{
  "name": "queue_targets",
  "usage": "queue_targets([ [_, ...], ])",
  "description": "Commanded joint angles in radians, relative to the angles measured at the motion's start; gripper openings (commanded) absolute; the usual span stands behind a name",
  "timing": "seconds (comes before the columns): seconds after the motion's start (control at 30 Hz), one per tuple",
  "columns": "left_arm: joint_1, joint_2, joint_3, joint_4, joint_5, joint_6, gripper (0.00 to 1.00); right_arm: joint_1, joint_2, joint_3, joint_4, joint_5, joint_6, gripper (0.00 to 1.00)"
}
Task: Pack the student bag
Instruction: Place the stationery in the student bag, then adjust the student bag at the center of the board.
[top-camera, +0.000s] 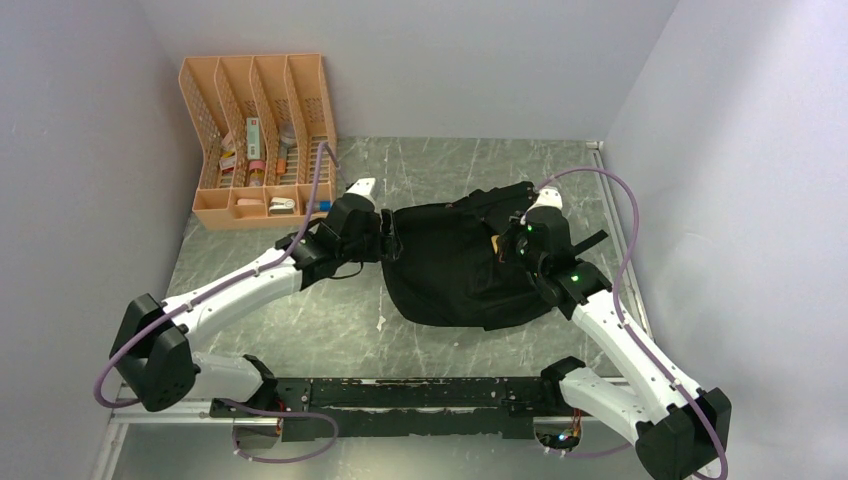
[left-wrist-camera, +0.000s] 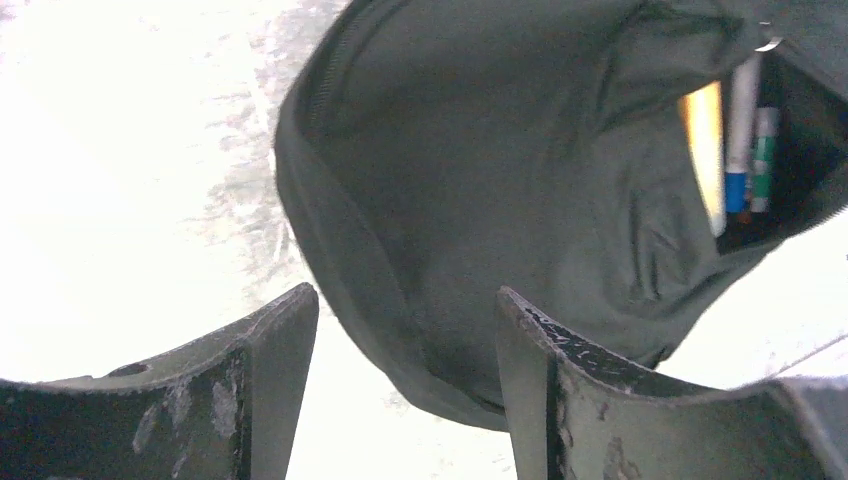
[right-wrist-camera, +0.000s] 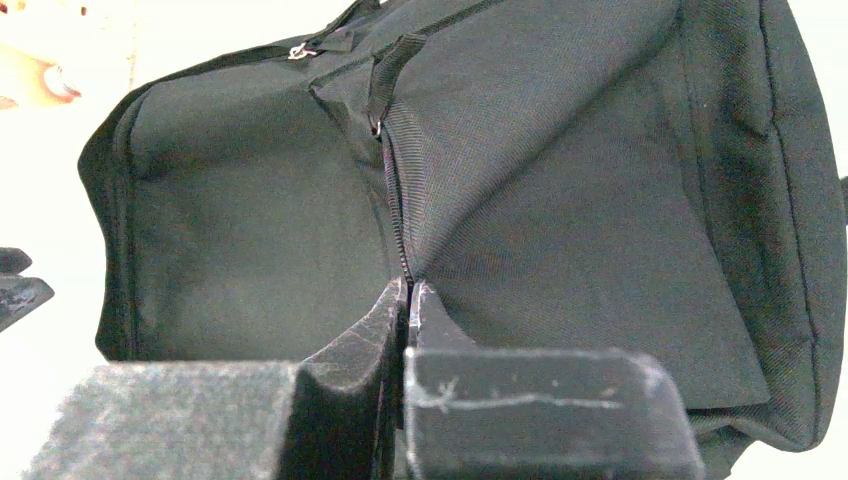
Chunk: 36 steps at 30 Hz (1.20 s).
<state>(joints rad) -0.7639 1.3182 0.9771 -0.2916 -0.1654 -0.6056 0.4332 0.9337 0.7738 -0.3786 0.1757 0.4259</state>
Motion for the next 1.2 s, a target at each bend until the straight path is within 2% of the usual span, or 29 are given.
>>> queue_targets([
  [0.0, 0.029, 0.028, -0.001, -0.057, -0.047, 0.025, 0.69, 0.004, -0.016, 0.001, -0.011, 0.026, 0.006, 0.0],
  [0.13, 0.046, 0.075, -0.004, -0.065, -0.041, 0.039, 0.7, 0.004, -0.022, -0.01, -0.028, 0.056, 0.015, 0.0],
  [0.37, 0.064, 0.165, -0.009, 0.032, 0.079, 0.066, 0.68, 0.004, -0.013, -0.003, -0.039, 0.081, 0.017, 0.0],
  [0.47, 0.064, 0.201, 0.01, 0.064, 0.133, 0.07, 0.55, 0.004, -0.01, -0.005, -0.037, 0.094, 0.017, 0.0],
  [0.67, 0.063, 0.234, 0.062, 0.148, 0.29, 0.098, 0.11, -0.004, 0.009, 0.019, -0.019, 0.146, 0.006, 0.0],
  [0.7, 0.061, 0.237, 0.078, 0.152, 0.315, 0.104, 0.06, -0.007, 0.015, 0.032, -0.018, 0.16, 0.001, 0.0],
  [0.83, 0.025, 0.275, 0.19, 0.127, 0.386, 0.124, 0.05, -0.035, 0.037, 0.087, -0.006, 0.231, -0.022, 0.0],
  [0.97, -0.056, 0.337, 0.35, 0.073, 0.395, 0.146, 0.05, -0.101, 0.075, 0.147, 0.025, 0.248, -0.048, 0.0],
  [1.17, -0.117, 0.425, 0.547, 0.074, 0.464, 0.105, 0.05, -0.174, 0.119, 0.212, 0.09, 0.263, -0.053, 0.0],
])
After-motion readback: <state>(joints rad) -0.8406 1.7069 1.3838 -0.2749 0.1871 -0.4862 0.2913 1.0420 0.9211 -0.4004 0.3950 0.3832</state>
